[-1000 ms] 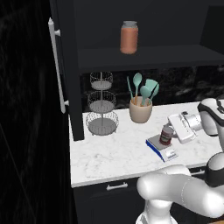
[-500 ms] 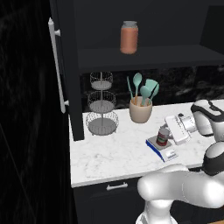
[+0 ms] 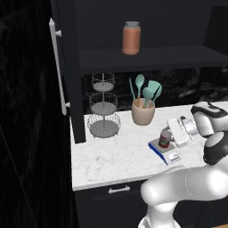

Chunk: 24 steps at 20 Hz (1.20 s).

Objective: Pick the canned food and place it on the digital scale for weighing, and close the cabinet.

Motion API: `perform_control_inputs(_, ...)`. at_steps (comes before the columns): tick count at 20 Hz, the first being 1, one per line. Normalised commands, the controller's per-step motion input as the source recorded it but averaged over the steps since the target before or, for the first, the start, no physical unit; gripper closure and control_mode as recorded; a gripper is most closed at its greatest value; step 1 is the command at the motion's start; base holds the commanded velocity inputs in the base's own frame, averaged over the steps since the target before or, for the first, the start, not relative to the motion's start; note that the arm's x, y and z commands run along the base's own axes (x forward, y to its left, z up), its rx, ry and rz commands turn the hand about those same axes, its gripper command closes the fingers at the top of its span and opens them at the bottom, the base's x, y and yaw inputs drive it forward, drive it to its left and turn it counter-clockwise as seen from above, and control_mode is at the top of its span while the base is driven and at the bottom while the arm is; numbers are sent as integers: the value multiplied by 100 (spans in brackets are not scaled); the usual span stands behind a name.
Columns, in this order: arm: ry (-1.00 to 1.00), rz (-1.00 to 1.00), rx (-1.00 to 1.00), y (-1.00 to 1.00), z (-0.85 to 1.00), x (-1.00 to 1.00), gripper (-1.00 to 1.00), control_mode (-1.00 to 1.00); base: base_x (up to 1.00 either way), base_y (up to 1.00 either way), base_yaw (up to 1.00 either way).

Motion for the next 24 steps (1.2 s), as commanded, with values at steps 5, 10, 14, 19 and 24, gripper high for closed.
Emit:
perform_control_inputs(5, -1, 0, 0, -10, -21, 18, 100, -100, 0, 0, 0)
perform_control_inputs(10, -2, 0, 0, 0, -21, 19, 100, -100, 0, 0, 0)
perform_control_inputs(14, -4, 0, 0, 0, -22, 6, 100, -100, 0, 0, 0)
perform_control_inputs(19, 0, 0, 0, 0, -19, 0, -100, -100, 0, 0, 0)
perform_control_inputs(24, -1, 0, 0, 0, 0, 0, -100, -100, 0, 0, 0)
